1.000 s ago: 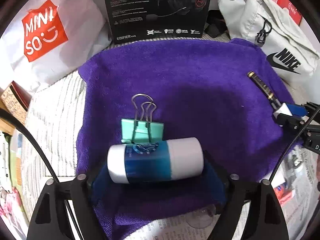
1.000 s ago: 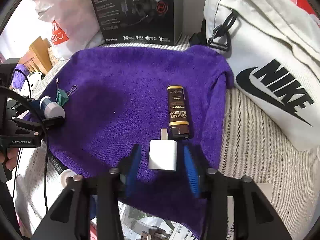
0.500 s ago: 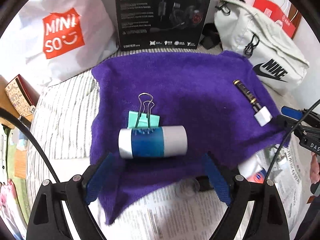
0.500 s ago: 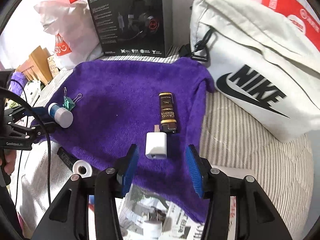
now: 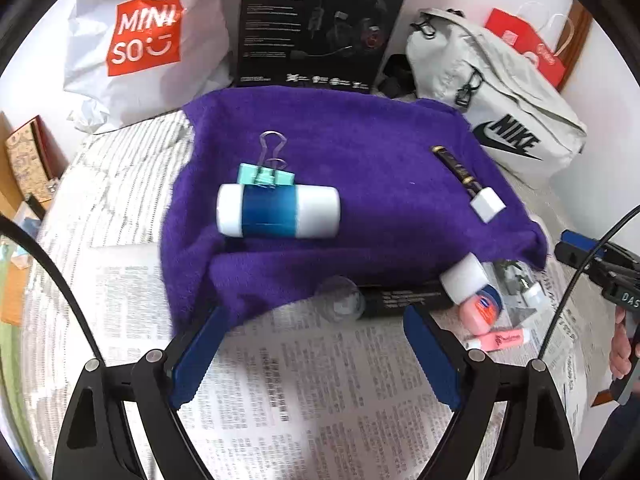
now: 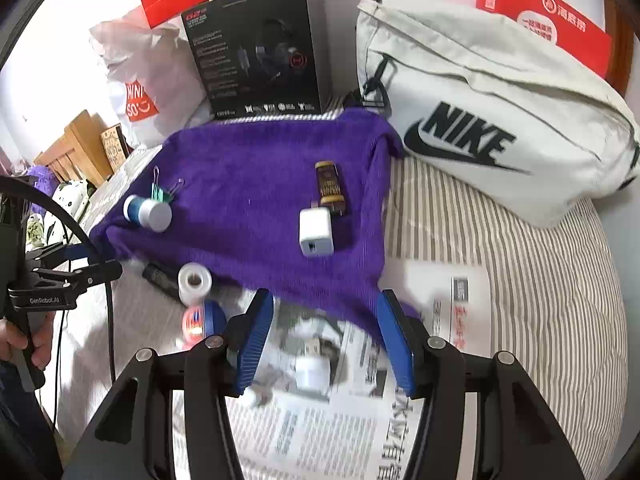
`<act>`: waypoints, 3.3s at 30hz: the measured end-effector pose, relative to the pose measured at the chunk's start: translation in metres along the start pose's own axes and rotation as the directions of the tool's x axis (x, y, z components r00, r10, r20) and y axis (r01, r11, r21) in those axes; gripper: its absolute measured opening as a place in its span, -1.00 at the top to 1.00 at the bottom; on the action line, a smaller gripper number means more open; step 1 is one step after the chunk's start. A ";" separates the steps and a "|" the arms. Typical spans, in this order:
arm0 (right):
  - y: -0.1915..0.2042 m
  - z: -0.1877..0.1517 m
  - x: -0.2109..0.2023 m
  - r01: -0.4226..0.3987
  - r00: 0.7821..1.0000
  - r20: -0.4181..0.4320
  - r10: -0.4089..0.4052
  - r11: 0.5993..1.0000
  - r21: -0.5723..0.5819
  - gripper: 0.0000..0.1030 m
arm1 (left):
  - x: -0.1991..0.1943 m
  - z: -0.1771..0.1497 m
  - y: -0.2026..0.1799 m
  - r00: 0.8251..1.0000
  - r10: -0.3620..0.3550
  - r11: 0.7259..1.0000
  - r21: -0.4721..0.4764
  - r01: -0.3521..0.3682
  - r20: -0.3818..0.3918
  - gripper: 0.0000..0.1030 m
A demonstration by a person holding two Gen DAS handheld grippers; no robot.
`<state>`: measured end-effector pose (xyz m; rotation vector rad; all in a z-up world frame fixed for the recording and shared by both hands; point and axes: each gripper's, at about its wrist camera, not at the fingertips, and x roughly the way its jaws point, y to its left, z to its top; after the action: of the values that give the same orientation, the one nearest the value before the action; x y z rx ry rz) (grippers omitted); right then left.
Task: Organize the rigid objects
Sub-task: 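Move the left tool to the clear plastic cup while the right tool approaches the white USB light, then close the left tool on the clear cup while the right tool grasps the USB light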
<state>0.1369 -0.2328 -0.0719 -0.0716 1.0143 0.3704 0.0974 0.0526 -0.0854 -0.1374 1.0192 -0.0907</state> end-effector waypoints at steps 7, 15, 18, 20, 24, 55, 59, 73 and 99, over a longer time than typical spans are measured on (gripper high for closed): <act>-0.006 -0.020 0.001 -0.013 1.000 -0.016 0.014 0.999 0.049 -0.04 | 0.018 0.000 -0.004 0.999 -0.038 0.999 0.000 0.038 -0.025 -0.36; -0.013 -0.031 0.005 -0.018 0.999 -0.042 0.021 0.997 0.069 -0.04 | 0.029 0.001 -0.004 0.997 -0.067 0.998 -0.026 0.066 -0.043 0.05; -0.015 -0.032 0.006 -0.016 0.999 -0.045 0.020 0.997 0.072 -0.05 | 0.030 0.001 -0.007 0.996 -0.081 0.997 -0.023 0.080 -0.045 0.18; -0.017 -0.033 0.009 -0.018 0.998 -0.053 0.022 0.997 0.080 -0.05 | 0.030 0.001 -0.007 0.996 -0.083 0.996 -0.028 0.082 -0.043 0.32; -0.018 -0.036 0.013 -0.020 0.997 -0.069 0.026 0.996 0.081 -0.05 | 0.029 0.000 -0.006 0.994 -0.096 0.995 -0.026 0.095 -0.044 0.42; -0.007 -0.043 0.015 -0.032 0.995 -0.091 0.037 0.998 0.052 -0.05 | 0.020 -0.021 -0.018 0.995 0.096 0.975 0.205 -0.088 -0.032 0.50; -0.006 -0.044 0.017 -0.037 0.995 -0.093 0.041 0.998 0.047 -0.05 | 0.019 -0.021 -0.018 0.995 0.097 0.974 0.207 -0.089 -0.033 0.50; 0.023 -0.051 0.033 0.037 0.997 -0.059 -0.043 0.993 -0.110 0.54 | 0.021 -0.020 -0.018 0.995 0.098 0.979 0.183 -0.089 -0.036 0.50; 0.023 -0.018 0.008 -0.015 1.000 -0.029 0.012 0.995 -0.101 0.55 | -0.007 -0.014 -0.008 0.999 0.041 0.989 0.139 -0.041 0.006 0.51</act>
<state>0.1188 -0.2132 -0.0855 -0.1616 1.0238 0.4339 0.0820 0.0445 -0.0850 0.0110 1.0091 -0.1240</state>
